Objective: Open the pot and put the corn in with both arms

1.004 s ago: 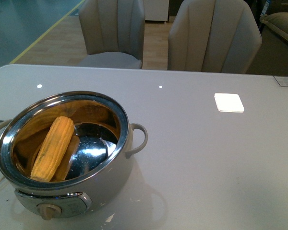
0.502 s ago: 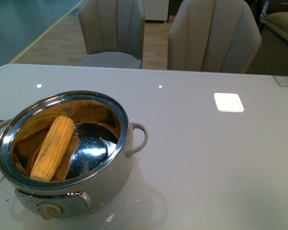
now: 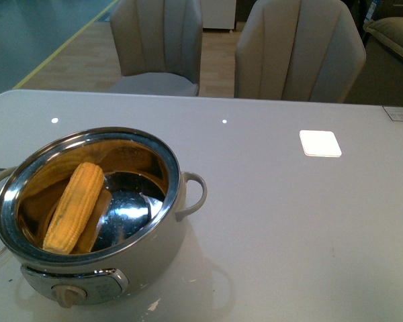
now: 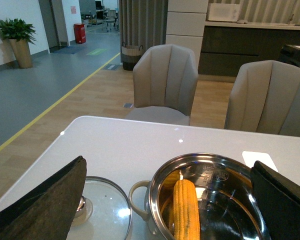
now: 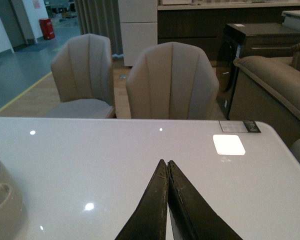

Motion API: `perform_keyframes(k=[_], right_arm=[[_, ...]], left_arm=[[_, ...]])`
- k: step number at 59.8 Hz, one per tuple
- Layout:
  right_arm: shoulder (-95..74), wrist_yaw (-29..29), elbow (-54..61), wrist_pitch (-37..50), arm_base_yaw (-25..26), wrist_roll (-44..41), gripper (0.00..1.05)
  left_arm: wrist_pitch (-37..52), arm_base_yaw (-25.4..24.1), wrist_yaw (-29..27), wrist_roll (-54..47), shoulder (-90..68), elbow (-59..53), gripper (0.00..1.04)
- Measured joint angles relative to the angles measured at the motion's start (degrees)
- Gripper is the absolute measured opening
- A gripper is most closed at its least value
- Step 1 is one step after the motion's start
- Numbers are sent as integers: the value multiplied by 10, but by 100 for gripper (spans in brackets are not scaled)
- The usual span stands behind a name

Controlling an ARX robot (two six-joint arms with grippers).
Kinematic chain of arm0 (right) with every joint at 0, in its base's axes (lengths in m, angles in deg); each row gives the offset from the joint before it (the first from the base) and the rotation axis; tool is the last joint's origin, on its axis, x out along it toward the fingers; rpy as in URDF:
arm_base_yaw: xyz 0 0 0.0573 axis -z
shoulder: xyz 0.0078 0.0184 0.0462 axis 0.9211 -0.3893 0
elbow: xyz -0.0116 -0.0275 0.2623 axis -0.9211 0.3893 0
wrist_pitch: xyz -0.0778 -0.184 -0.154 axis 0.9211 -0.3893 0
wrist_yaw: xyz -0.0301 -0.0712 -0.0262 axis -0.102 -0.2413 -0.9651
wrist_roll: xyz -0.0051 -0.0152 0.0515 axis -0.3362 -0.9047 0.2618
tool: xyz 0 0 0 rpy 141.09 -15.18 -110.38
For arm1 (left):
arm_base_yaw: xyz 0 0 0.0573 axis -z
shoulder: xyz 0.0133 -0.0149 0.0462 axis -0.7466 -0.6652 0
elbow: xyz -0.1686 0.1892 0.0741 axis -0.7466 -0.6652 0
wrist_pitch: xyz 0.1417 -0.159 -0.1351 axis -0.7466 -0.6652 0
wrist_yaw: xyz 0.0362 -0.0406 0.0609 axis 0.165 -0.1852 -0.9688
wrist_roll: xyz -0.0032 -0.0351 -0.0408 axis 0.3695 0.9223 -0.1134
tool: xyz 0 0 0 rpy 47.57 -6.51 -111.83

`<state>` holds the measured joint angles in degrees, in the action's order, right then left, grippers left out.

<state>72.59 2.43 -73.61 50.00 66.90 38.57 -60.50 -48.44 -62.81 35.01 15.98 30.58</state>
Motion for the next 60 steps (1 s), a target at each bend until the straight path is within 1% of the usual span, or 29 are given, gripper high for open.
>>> perform_keyframes(k=[4,7,9,34,35,36,39,43,50,54,55,57,58,60], right_arm=[[14,0,0,-14,0,0,2],[68,0,0,-88,0,0,2],[92,-1,0,-103,0,0,2],[106,-1,0,-108,0,0,2],[106,-1,0,-108,0,0,4],[106,-1,0,-108,0,0,9],[106,-1,0,-108,0,0,20],[106,-1,0,-109,0,0,30],[106,-1,0,-108,0,0,53],[106,-1,0,-109,0,0,64],[106,-1,0,-109,0,0,67],[106,-1,0,-109,0,0,78],[106,-1,0,-108,0,0,79],[106,-1,0,-109,0,0,88]], left_arm=[[0,0,0,0,0,0,98],[0,0,0,0,0,0,98],[0,0,0,0,0,0,98],[0,0,0,0,0,0,98],[0,0,0,0,0,0,98],[0,0,0,0,0,0,98],[0,0,0,0,0,0,98],[0,0,0,0,0,0,98],[0,0,0,0,0,0,98],[0,0,0,0,0,0,98],[0,0,0,0,0,0,98],[0,0,0,0,0,0,98],[0,0,0,0,0,0,98],[0,0,0,0,0,0,98]])
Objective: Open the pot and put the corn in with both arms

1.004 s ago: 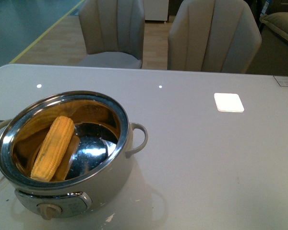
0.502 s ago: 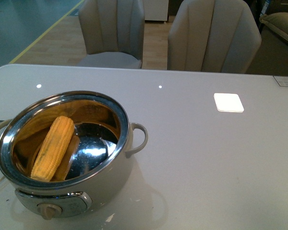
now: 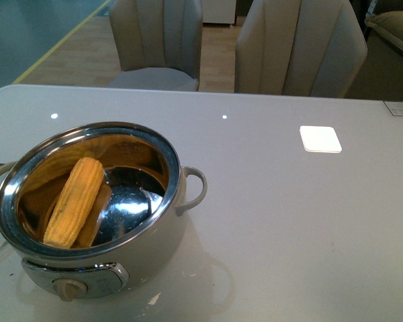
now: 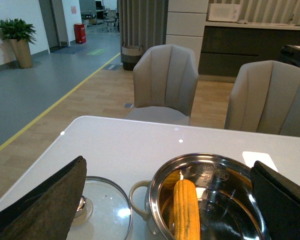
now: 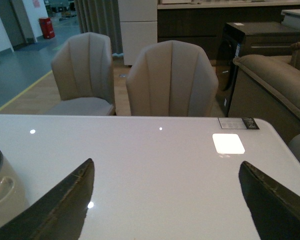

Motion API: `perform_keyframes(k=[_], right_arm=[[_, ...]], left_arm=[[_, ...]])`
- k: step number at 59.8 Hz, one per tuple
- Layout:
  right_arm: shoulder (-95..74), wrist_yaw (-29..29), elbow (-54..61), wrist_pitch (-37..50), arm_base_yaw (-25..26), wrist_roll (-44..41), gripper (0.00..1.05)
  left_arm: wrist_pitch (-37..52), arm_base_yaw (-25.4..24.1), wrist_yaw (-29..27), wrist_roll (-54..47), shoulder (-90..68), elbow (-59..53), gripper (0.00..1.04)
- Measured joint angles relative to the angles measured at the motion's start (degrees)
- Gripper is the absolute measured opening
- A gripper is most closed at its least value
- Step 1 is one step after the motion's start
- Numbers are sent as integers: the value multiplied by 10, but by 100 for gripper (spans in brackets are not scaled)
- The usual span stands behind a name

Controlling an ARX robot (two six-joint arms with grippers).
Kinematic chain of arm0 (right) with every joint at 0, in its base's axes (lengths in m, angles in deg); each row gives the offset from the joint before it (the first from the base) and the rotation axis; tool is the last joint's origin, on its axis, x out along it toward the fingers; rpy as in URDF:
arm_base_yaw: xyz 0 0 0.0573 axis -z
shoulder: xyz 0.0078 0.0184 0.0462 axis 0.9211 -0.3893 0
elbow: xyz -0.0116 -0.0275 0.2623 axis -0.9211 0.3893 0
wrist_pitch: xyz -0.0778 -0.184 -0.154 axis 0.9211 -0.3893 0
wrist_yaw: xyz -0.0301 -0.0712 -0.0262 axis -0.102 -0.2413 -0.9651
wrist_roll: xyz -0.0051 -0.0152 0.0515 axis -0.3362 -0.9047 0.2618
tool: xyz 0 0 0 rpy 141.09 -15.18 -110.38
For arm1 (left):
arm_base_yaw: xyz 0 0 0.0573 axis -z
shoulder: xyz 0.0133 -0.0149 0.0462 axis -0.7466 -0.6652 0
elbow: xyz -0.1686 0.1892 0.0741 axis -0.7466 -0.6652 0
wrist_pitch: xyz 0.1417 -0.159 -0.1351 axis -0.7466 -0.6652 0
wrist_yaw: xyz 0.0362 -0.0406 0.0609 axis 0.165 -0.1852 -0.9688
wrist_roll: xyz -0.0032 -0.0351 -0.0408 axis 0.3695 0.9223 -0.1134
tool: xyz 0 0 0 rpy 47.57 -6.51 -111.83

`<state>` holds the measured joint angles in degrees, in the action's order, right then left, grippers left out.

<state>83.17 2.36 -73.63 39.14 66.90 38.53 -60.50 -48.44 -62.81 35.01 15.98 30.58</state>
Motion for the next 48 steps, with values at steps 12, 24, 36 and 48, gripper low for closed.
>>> perform_keyframes(k=[12,24,36,48], right_arm=[[0,0,0,0,0,0,96],[0,0,0,0,0,0,96],[0,0,0,0,0,0,96],[0,0,0,0,0,0,96]], left_arm=[[0,0,0,0,0,0,98],[0,0,0,0,0,0,98],[0,0,0,0,0,0,98],[0,0,0,0,0,0,98]])
